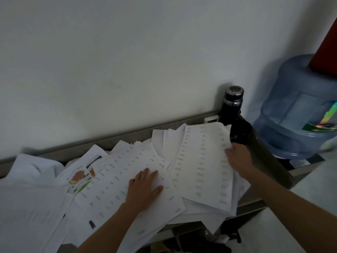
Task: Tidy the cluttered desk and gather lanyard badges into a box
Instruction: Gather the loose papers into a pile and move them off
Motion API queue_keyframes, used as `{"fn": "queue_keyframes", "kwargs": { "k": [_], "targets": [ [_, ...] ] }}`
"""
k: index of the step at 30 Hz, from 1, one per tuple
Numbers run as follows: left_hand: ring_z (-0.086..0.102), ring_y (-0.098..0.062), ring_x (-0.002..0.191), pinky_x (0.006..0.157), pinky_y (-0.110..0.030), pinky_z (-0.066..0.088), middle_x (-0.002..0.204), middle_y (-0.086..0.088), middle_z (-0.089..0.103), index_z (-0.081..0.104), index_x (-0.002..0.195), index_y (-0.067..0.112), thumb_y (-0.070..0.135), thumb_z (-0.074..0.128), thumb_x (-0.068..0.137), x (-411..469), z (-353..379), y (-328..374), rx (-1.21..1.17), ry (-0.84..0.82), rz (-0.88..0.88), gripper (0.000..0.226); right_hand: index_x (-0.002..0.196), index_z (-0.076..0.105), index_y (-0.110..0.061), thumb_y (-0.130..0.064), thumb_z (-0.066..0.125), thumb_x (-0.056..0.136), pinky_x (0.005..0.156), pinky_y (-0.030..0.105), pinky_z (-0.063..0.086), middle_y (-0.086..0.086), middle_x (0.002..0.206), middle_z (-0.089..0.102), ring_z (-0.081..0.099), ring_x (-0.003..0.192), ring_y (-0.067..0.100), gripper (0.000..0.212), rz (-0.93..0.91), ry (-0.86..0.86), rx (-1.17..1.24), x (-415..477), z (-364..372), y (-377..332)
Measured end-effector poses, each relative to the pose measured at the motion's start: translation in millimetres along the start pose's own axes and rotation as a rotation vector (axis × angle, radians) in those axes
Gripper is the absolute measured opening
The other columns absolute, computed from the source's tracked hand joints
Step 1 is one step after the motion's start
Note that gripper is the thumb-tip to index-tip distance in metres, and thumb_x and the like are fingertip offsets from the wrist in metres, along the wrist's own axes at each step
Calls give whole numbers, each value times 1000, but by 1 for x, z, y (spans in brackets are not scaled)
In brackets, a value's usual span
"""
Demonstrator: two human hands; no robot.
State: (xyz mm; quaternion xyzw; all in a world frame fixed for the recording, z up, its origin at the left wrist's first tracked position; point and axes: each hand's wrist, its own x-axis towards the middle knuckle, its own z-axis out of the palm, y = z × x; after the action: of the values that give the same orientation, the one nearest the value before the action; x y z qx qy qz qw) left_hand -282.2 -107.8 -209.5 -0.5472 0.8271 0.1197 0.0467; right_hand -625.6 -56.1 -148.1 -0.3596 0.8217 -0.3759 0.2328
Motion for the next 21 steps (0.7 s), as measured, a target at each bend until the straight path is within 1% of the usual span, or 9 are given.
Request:
{"fn": "queue_keyframes", "kwargs": {
  "k": [3,5,6,8,11,13,15,18,21],
  "targets": [
    [17,-21,145,116,-41,18,160,3,14,19,150,36,66,32,91,5,-7,-5,0,-18,29,67,105,57,-19,-24,54,95,77,39,55,4,103,62,61,85,17,11,39,-45,268,2,-14,-13],
    [22,-22,143,114,-40,22,159,3,17,22,148,35,63,35,92,9,-10,-7,6,-26,50,65,117,53,-21,-25,65,90,80,43,56,0,108,62,63,96,23,30,151,-157,453,-1,-16,-14],
    [24,-22,141,113,-40,23,158,3,19,23,148,35,62,36,91,10,-11,-8,10,-28,55,64,119,53,-20,-23,68,88,80,41,55,0,109,61,61,98,24,35,185,-207,417,-5,-14,-12],
    [25,-22,140,111,-39,24,157,3,20,25,147,35,61,38,91,12,-13,-9,12,-26,70,63,120,57,-9,-15,64,90,82,36,49,5,112,60,57,100,24,31,152,-238,150,-17,-4,-1],
    [26,-21,139,111,-37,24,156,4,21,28,146,34,58,41,91,13,-16,-11,-1,-34,94,61,113,62,4,-11,50,97,84,34,45,13,107,62,58,96,28,25,-32,-1,-152,-27,3,5],
    [26,-21,140,113,-36,23,156,2,23,31,145,32,53,45,93,13,-20,-18,-46,-20,91,58,92,61,-2,-9,48,97,67,30,44,11,87,64,58,81,27,15,-142,138,-96,-29,-7,-18],
    [26,-22,142,115,-37,22,156,0,24,33,145,29,50,46,94,12,-28,-30,-90,33,40,56,82,56,-11,-9,49,95,56,25,37,0,73,57,53,69,20,15,-202,218,1,-26,-20,-49],
    [32,-23,138,112,-38,28,152,-3,32,40,141,24,44,49,94,10,-40,-56,-161,131,-54,52,95,60,-7,-11,50,96,64,23,41,2,81,60,55,71,17,11,-271,256,128,-25,-37,-92],
    [37,-27,133,108,-41,33,146,-6,38,46,136,23,42,53,93,7,-49,-82,-216,175,-183,48,95,60,-11,-12,51,97,56,14,40,-7,77,58,54,65,5,9,-278,266,289,-33,-47,-123]
  ]
}}
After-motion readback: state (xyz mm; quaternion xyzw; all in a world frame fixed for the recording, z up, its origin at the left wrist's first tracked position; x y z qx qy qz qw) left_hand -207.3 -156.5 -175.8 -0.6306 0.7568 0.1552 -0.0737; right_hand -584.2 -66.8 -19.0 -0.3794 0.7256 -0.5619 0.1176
